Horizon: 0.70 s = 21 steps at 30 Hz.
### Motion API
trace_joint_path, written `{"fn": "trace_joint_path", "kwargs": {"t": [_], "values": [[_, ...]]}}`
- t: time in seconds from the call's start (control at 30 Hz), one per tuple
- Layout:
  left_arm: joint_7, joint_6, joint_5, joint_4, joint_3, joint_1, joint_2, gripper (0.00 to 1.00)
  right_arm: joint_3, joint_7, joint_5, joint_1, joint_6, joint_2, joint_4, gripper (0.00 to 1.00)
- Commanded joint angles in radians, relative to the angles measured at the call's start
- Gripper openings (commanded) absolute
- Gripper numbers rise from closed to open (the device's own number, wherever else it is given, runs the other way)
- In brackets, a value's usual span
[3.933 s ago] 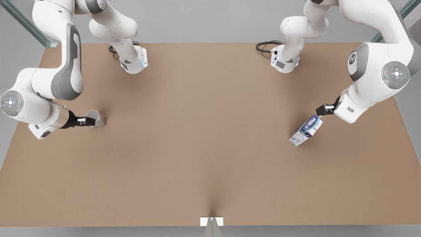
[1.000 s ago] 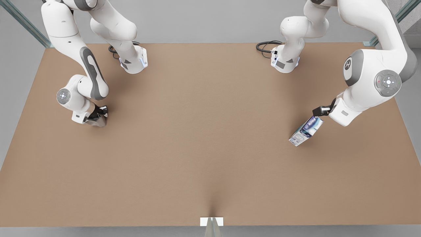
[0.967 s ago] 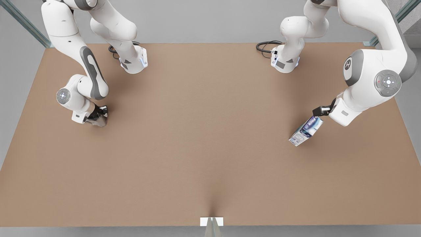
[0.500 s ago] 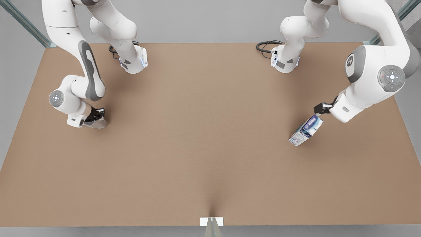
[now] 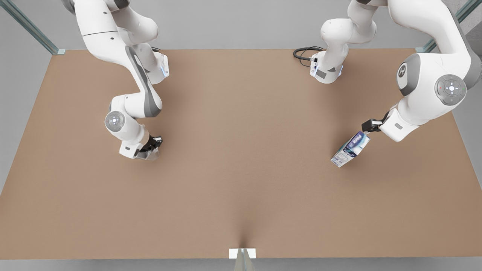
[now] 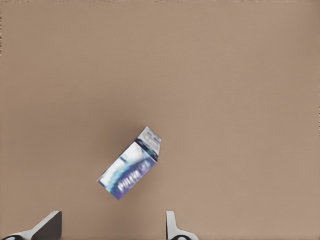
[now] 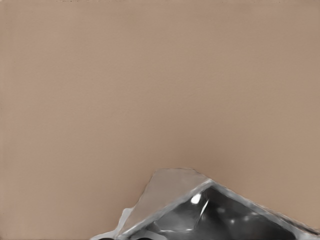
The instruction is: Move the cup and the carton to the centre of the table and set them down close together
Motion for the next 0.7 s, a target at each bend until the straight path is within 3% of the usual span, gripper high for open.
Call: {"fn": "trace_joint_path", "kwargs": {"t": [0.0,0.3,0.37,0.5,0.67], "values": [[0.0,0.0,0.0,0.0,0.0,0.001,0.0,1.0,0.0,0.004,-0.004,0.013,0.001,0.014,0.018,0.21],[0.021,0.023,-0.004,-0.003,-0.002,0.003,0.008,1.0,-0.002,0.351,0.046,0.258,0.011,0.236,0.321,0.21],[0.362,0.092,0.005,-0.133,0.0,0.001,-0.026,1.0,-0.003,0.403,0.048,0.295,0.011,0.31,0.415,0.21],[0.52,0.336,0.012,-0.31,0.021,0.001,-0.032,1.0,-0.002,0.495,0.048,0.353,0.012,0.445,0.613,0.21],[0.597,0.326,0.011,-0.359,0.025,0.001,-0.035,1.0,-0.002,0.558,0.048,0.449,0.009,0.583,0.788,0.21]]}}
